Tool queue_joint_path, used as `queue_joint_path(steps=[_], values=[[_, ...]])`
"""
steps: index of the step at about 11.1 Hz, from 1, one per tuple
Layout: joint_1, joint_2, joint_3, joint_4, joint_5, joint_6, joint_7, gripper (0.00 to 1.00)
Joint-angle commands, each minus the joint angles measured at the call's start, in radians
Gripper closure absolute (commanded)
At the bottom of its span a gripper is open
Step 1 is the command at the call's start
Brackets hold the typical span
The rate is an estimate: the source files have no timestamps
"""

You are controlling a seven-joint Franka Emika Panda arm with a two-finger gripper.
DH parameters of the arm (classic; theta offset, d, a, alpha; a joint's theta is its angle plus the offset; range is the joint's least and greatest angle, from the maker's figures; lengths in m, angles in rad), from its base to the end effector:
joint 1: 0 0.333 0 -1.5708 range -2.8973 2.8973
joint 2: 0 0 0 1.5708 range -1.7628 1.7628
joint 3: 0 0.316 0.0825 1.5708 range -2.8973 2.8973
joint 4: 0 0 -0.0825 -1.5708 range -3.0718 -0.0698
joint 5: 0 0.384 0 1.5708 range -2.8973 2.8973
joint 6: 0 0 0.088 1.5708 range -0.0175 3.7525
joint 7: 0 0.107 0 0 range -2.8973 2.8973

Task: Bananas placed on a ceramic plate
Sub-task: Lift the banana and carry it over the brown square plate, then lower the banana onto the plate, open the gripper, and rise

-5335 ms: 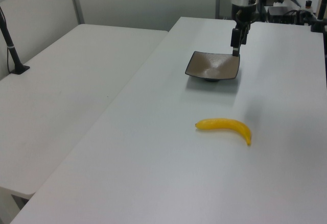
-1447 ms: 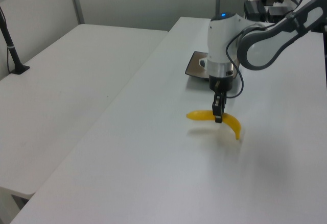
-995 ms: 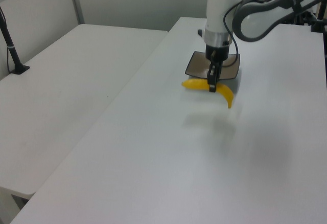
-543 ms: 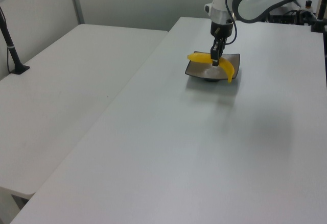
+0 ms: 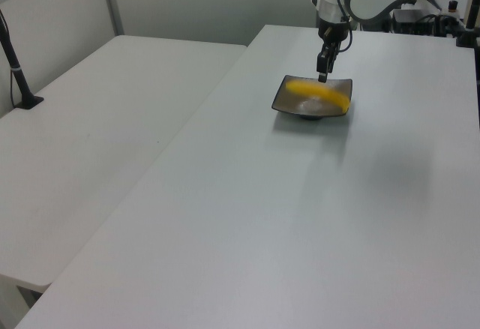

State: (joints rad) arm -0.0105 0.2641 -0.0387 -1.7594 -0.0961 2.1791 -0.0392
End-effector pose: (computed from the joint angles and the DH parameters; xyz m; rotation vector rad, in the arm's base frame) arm 0.6462 -0.0336 0.4310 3.0326 0.0621 0.2300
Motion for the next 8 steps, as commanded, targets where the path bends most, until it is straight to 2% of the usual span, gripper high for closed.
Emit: queue_joint_path(steps=[1,4,8], values=[[0.006,0.004,-0.009,0.020,0.001,0.007,-0.008,0.00],[0.018,-0.016,-0.001,0.026,0.006,-0.011,0.119,0.00],[0.029,-0.098,0.055,0.034,0.061,-0.243,0.139,0.00]])
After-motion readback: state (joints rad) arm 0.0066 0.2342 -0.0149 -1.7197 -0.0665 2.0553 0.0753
